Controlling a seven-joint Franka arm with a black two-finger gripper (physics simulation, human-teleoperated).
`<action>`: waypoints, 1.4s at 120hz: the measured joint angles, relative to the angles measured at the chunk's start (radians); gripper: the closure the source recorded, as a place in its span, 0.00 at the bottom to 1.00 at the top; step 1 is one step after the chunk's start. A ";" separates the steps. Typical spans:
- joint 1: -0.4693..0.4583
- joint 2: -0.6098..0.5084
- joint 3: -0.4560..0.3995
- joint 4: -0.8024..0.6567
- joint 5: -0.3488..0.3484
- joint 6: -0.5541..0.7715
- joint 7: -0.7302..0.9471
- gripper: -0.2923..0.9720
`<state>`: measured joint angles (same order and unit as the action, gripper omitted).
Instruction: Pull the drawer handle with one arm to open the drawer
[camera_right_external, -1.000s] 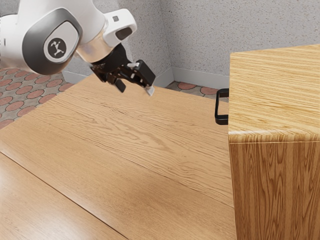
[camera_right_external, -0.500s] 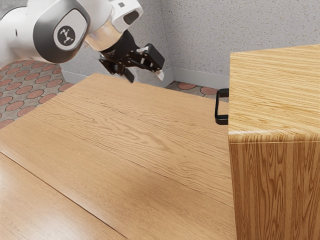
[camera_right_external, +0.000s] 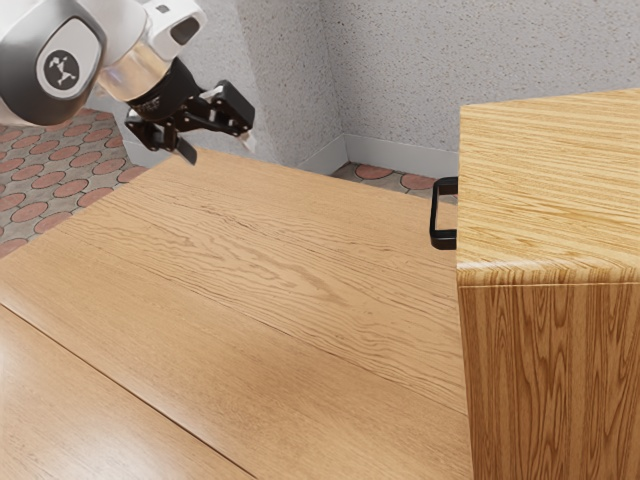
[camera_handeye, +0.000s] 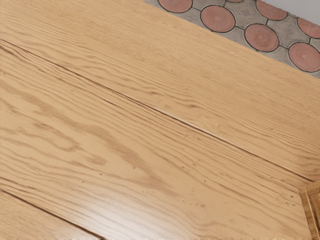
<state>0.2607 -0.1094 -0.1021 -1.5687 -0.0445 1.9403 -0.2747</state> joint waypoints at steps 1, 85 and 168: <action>0.000 0.000 0.001 0.000 0.000 0.000 -0.001 0.25; -0.033 0.021 -0.118 0.037 0.003 0.001 -0.027 0.25; -0.035 0.050 -0.140 0.106 0.002 0.002 -0.036 0.27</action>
<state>0.2257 -0.0597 -0.2417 -1.4631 -0.0428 1.9419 -0.3103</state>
